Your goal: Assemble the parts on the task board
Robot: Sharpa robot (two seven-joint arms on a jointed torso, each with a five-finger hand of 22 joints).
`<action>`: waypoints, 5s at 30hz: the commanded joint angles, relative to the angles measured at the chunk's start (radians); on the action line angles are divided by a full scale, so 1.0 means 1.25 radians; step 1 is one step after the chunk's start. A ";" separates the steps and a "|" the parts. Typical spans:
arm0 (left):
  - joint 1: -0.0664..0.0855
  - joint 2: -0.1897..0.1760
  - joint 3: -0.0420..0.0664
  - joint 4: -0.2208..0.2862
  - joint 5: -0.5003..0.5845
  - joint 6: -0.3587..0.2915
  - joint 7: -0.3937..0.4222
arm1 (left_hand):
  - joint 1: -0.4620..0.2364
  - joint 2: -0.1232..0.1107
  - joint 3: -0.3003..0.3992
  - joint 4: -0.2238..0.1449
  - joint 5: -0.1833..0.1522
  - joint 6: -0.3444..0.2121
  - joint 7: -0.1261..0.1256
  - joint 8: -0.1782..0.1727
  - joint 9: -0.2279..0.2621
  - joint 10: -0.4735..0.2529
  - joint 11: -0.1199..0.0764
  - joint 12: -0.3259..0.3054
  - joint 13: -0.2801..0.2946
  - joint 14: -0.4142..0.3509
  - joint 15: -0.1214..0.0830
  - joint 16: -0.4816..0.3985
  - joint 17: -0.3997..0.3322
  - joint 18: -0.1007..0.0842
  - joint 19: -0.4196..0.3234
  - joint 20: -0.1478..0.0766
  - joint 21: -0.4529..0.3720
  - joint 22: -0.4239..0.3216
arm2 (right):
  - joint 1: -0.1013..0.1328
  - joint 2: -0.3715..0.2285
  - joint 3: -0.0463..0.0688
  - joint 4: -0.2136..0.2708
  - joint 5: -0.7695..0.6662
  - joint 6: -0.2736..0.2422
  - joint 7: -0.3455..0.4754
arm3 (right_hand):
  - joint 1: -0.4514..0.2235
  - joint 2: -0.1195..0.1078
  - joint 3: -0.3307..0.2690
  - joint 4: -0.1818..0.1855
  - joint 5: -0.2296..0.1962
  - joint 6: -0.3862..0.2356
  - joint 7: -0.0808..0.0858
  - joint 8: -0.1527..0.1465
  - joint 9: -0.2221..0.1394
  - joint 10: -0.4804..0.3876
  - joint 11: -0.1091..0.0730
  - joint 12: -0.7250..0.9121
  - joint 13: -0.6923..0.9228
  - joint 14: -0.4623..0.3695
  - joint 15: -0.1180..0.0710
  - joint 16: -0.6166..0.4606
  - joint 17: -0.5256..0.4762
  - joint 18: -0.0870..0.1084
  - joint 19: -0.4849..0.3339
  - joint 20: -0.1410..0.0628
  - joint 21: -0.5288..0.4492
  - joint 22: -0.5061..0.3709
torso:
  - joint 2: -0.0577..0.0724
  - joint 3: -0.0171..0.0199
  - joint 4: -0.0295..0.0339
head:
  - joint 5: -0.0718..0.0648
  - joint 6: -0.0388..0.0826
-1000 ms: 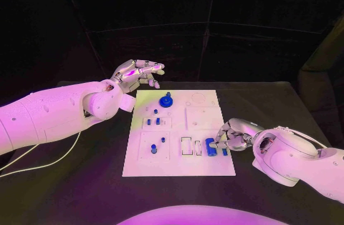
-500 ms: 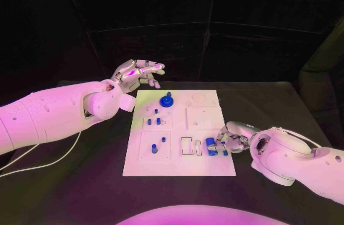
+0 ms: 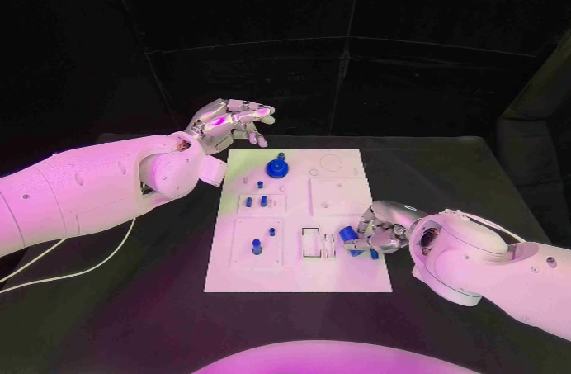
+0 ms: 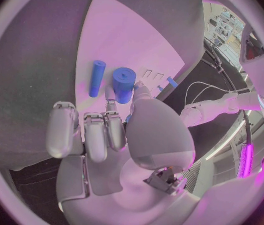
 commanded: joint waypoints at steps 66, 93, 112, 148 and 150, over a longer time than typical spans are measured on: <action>0.001 -0.002 0.000 0.007 -0.003 0.009 0.006 | 0.000 0.008 -0.009 -0.002 0.001 -0.001 0.000 0.006 0.000 -0.007 0.001 0.006 -0.001 -0.007 0.001 -0.002 -0.002 0.004 0.008 0.000 -0.005 -0.002 | -0.005 0.103 -0.004 0.028 0.066 -0.125 -0.012 | 0.025 0.043 -0.020 0.001 0.117 0.022 -0.009 0.001 -0.005 0.039 -0.002 -0.014 0.136 0.075 0.001 0.007 0.179 -0.010 0.003 0.000 0.009 0.015 | 0.001 0.0000 0.0005 | 0.010 0.002; 0.002 -0.001 0.000 0.007 -0.003 0.008 0.004 | 0.001 0.007 -0.010 -0.002 0.001 -0.002 0.001 0.006 0.000 -0.008 0.002 0.006 -0.001 -0.007 0.001 -0.002 -0.002 0.004 0.008 0.000 -0.005 -0.003 | -0.005 0.117 -0.004 0.014 0.082 -0.182 0.092 | 0.205 0.117 0.099 -0.104 -0.146 0.047 -0.029 0.034 0.012 -0.203 -0.022 -0.565 -0.330 0.061 -0.019 -0.024 0.123 -0.005 -0.011 -0.020 -0.006 -0.009 | 0.000 0.0009 0.0006 | 0.013 0.003; 0.002 -0.001 0.000 0.005 -0.003 0.010 -0.001 | 0.000 0.007 -0.011 -0.002 0.001 -0.003 0.001 0.006 0.000 -0.009 0.002 0.006 -0.001 -0.007 0.001 -0.002 -0.002 0.004 0.008 0.000 -0.006 -0.003 | -0.005 0.094 -0.004 0.029 0.101 -0.163 0.193 | 0.145 0.016 0.388 -0.184 -0.172 0.004 -0.002 0.046 0.020 -0.194 0.005 -0.954 -0.638 0.054 0.003 -0.054 0.080 0.001 -0.027 0.000 -0.030 -0.043 | 0.000 0.0011 0.0001 | 0.017 0.001; 0.001 0.001 0.000 0.004 -0.003 0.018 -0.010 | 0.000 0.007 -0.013 -0.002 0.001 -0.005 0.002 0.005 -0.001 -0.011 0.003 0.007 -0.001 -0.008 0.002 -0.001 -0.003 0.004 0.008 0.000 -0.006 -0.004 | -0.005 0.123 -0.005 -0.016 -0.303 -0.062 0.177 | 0.063 -0.096 0.495 -0.187 -0.170 0.003 0.037 -0.060 -0.032 -0.259 0.050 -1.103 -0.828 0.041 0.042 -0.090 0.025 0.015 -0.063 0.039 -0.072 -0.114 | 0.000 0.0009 0.0000 | 0.023 -0.004; 0.001 0.001 0.000 0.004 -0.003 0.019 -0.010 | 0.000 0.007 -0.013 -0.002 0.001 -0.005 0.002 0.005 -0.001 -0.011 0.003 0.007 -0.001 -0.008 0.002 -0.001 -0.003 0.004 0.008 0.000 -0.006 -0.004 | -0.005 0.124 -0.005 -0.015 -0.321 -0.054 0.169 | 0.061 -0.098 0.495 -0.186 -0.171 0.006 0.036 -0.062 -0.033 -0.255 0.049 -1.101 -0.830 0.041 0.042 -0.091 0.024 0.015 -0.063 0.038 -0.073 -0.115 | 0.001 0.0011 0.0000 | 0.023 -0.004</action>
